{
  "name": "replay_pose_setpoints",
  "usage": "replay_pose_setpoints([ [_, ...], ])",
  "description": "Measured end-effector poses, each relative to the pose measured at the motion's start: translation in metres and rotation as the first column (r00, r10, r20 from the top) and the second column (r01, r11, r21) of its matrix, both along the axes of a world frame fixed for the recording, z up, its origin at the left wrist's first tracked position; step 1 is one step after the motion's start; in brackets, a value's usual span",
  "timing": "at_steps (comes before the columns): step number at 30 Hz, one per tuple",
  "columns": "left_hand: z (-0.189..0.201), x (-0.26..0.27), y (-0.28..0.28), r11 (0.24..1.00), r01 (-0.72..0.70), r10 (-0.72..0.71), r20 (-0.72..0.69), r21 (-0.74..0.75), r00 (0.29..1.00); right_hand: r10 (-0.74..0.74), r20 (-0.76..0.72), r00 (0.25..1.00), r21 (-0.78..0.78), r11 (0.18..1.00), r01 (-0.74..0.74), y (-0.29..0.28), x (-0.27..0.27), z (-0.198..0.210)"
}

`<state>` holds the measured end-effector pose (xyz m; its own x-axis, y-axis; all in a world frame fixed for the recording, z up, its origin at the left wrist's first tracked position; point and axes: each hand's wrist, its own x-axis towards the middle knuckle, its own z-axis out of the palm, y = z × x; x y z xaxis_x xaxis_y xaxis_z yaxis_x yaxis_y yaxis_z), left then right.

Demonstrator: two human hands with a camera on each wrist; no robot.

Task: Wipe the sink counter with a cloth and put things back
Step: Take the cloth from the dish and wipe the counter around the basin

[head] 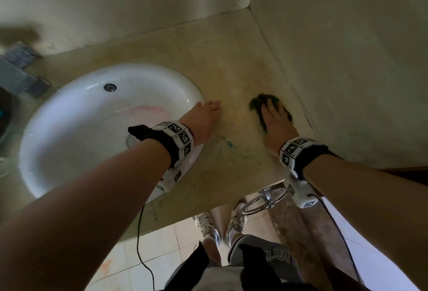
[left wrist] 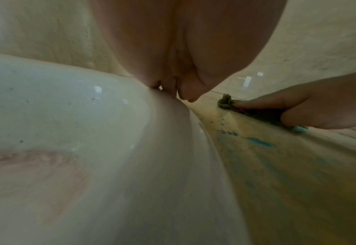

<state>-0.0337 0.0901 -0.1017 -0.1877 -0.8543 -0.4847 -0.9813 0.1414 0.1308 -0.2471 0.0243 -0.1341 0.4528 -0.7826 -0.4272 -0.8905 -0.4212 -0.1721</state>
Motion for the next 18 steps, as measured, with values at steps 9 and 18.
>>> replay_pose_setpoints([
  [9, 0.013, -0.006, -0.002, 0.992, -0.085, 0.089, -0.044, 0.088, 0.995, 0.546, 0.096, 0.832, 0.108, 0.826, -0.554, 0.041, 0.028, -0.008],
  [18, 0.012, -0.001, -0.007, 0.923, -0.373, 0.384, -0.31, 0.095, 0.87, 0.286, 0.048, 0.957, 0.097, 0.952, -0.29, -0.016, 0.053, 0.003],
])
